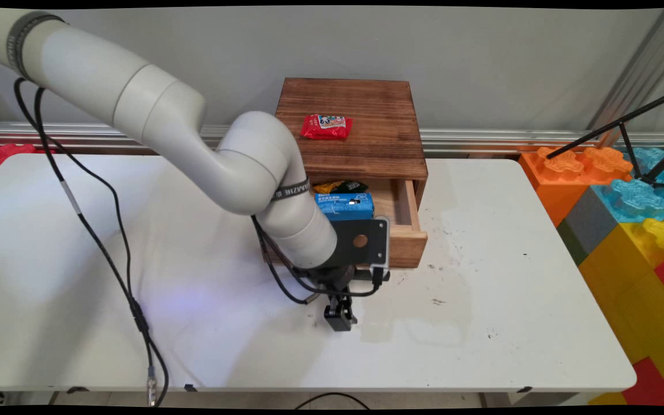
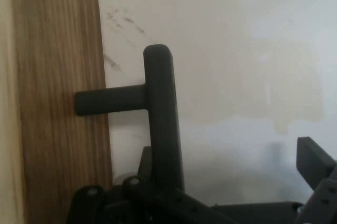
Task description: Open the drawer
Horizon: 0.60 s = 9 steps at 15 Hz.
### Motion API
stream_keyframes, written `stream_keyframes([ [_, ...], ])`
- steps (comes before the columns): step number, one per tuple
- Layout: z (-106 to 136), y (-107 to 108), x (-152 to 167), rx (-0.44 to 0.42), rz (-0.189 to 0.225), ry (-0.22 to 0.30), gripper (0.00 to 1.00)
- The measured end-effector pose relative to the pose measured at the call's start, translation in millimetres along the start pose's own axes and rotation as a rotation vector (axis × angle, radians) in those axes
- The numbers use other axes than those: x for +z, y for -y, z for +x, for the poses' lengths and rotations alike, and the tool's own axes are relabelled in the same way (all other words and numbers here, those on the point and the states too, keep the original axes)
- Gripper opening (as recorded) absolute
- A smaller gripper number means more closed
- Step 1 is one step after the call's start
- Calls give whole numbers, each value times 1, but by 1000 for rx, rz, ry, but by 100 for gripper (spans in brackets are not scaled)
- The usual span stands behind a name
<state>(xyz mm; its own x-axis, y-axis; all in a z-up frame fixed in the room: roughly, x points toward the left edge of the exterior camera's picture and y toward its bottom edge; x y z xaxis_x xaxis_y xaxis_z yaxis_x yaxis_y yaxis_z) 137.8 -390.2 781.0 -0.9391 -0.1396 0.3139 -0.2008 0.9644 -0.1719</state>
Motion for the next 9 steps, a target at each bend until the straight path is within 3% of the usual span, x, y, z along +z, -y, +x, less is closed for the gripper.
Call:
stream_keyframes([
  [9,-8,-32,-14,29,5,9,100],
])
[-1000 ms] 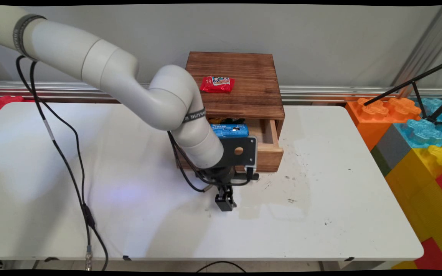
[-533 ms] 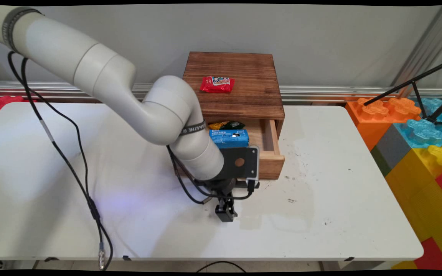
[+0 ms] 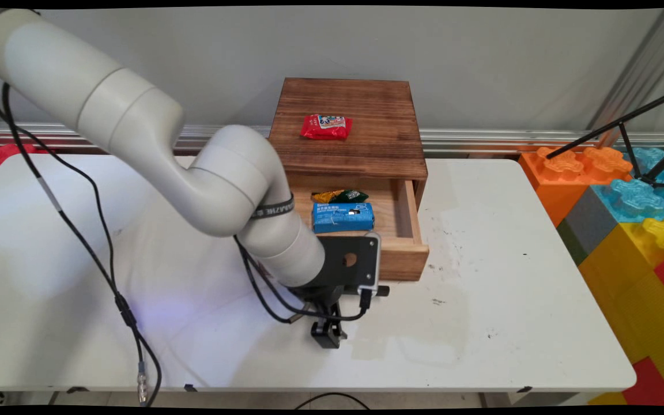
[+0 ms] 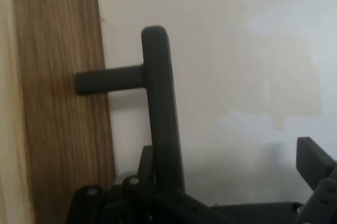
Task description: Open the drawer
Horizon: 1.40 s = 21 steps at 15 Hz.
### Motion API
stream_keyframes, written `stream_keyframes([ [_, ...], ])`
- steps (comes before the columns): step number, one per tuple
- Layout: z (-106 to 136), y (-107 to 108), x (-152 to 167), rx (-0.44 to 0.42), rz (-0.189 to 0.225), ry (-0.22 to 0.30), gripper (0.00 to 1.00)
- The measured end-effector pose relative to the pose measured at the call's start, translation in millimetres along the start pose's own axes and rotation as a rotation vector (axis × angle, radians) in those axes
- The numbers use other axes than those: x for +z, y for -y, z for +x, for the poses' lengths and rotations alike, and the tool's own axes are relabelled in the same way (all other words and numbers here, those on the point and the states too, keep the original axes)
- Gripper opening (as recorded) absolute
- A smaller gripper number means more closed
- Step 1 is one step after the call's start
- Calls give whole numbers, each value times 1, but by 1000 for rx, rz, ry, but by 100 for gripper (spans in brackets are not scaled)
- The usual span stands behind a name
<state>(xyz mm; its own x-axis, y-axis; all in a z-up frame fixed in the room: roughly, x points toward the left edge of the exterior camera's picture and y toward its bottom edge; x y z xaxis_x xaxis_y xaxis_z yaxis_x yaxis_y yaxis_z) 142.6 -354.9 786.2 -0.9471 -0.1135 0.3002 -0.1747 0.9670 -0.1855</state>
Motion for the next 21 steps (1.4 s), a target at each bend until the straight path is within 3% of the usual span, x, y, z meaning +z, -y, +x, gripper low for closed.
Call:
stream_keyframes([
  [21,0,-70,-29,3,-46,-23,100],
])
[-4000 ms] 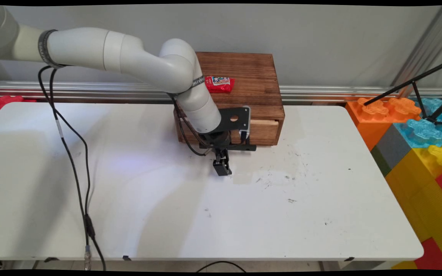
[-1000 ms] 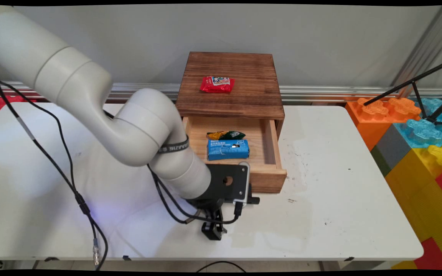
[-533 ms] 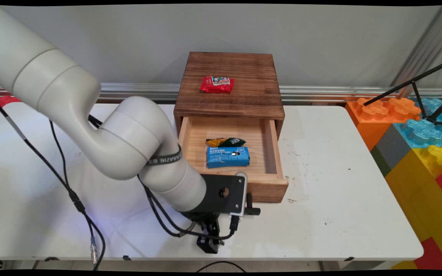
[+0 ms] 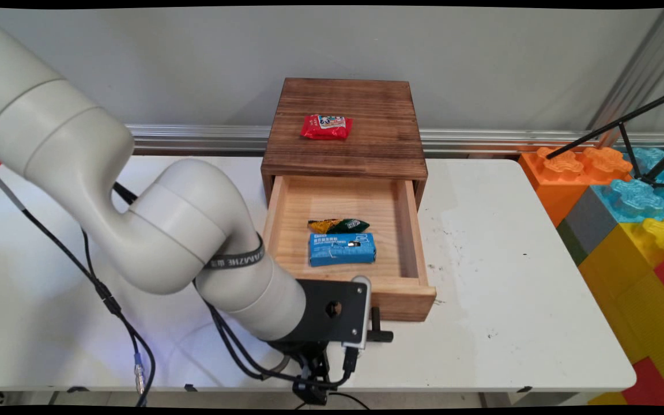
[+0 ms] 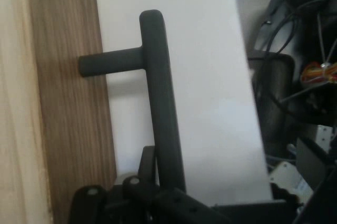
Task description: Open the drawer
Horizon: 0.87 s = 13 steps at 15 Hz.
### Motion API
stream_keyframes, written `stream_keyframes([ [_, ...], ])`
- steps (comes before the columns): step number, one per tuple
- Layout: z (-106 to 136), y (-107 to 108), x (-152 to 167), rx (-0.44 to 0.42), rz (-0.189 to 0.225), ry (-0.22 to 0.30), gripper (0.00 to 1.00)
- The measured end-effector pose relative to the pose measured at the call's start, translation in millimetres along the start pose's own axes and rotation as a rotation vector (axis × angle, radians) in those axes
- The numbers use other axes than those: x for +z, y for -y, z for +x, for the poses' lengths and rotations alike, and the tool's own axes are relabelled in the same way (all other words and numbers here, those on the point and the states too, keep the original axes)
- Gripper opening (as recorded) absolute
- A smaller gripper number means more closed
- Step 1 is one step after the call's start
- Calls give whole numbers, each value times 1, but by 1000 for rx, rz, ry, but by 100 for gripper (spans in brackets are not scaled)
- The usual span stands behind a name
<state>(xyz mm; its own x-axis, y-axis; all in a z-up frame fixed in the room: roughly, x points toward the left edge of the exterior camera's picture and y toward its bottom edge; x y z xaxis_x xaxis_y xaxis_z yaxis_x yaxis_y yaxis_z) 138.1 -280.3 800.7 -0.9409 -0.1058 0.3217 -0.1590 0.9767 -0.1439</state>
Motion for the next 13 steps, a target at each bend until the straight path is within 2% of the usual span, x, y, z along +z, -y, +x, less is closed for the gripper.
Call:
stream_keyframes([
  [13,1,-38,-10,-5,-48,-26,100],
])
